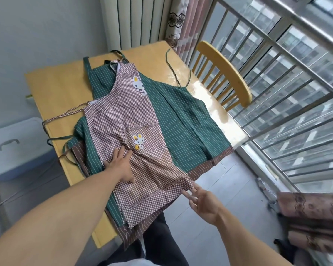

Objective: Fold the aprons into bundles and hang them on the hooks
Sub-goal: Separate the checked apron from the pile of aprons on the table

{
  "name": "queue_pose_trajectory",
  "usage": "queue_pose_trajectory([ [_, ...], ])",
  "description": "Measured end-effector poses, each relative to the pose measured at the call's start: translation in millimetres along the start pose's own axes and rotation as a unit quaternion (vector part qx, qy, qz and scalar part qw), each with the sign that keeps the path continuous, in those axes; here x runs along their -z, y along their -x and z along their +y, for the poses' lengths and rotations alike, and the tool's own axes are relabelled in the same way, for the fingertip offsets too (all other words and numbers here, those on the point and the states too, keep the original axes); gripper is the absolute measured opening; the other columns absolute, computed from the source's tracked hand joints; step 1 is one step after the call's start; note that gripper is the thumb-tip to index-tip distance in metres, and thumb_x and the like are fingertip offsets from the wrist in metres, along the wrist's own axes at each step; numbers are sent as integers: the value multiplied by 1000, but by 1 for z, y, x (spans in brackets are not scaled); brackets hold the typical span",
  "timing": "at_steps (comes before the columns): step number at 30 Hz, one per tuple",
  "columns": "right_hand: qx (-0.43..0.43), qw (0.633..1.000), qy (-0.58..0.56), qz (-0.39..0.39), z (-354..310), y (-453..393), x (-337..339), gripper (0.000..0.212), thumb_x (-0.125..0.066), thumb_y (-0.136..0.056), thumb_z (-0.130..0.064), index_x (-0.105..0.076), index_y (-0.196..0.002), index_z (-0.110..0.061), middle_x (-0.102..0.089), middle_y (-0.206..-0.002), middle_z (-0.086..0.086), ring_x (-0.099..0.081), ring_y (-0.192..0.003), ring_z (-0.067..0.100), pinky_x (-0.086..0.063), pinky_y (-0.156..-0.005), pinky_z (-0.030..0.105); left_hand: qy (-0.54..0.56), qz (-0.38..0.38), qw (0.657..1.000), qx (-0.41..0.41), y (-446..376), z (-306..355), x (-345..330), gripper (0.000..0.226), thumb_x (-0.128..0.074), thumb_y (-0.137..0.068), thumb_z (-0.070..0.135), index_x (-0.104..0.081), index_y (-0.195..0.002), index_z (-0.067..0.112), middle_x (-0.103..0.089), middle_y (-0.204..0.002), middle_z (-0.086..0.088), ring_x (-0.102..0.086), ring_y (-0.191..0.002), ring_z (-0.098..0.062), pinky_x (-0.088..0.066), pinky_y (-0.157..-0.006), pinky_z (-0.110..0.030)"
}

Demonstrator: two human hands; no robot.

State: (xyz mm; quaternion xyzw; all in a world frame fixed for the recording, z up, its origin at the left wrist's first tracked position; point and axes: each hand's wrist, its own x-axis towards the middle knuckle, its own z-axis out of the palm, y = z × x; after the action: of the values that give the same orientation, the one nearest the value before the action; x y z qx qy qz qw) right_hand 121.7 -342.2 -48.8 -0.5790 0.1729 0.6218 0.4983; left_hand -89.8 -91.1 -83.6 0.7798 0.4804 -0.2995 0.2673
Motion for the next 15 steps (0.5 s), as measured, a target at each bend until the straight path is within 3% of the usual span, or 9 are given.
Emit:
queue_pose_trajectory([
  [3,23,998,53,-1,-2,4,-3,39,-50,-101,4,-66,-126,-21,-72,-126,-2,-69,-116,22,-60,-76,25,0,-13,1000,-2,0,-1,3,131,-86,-74,46,11,-160,28,31,-164,-1,26,-152,-27,-9,-118,-70],
  [8,22,979,159,129,5,-2,5,15,-66,-98,-16,-75,-109,-12,-77,-111,2,-76,-95,23,-62,-75,32,4,-22,1000,-11,-1,-4,7,130,-86,-75,43,11,-161,29,31,-164,0,26,-152,-27,-11,-117,-72],
  [11,18,935,287,208,12,-13,18,20,-57,-98,-1,-74,-98,-10,-76,-106,9,-72,-87,22,-60,-70,33,11,-1,1000,-11,1,-2,2,128,-86,-76,41,10,-161,30,30,-165,0,25,-153,-26,-10,-119,-69],
  [13,87,892,356,264,11,-22,17,33,-45,-96,5,-71,-93,-14,-74,-109,9,-66,-86,19,-52,-63,26,28,18,999,-7,4,-3,-3,127,-86,-76,37,9,-161,31,28,-165,0,24,-153,-25,-7,-120,-67],
  [15,178,851,393,299,4,-27,1,29,-47,-96,0,-69,-102,-18,-73,-111,5,-67,-90,19,-52,-66,27,44,45,998,-22,5,-7,-10,121,-82,-79,30,8,-161,31,25,-167,-1,23,-153,-24,-2,-122,-63],
])
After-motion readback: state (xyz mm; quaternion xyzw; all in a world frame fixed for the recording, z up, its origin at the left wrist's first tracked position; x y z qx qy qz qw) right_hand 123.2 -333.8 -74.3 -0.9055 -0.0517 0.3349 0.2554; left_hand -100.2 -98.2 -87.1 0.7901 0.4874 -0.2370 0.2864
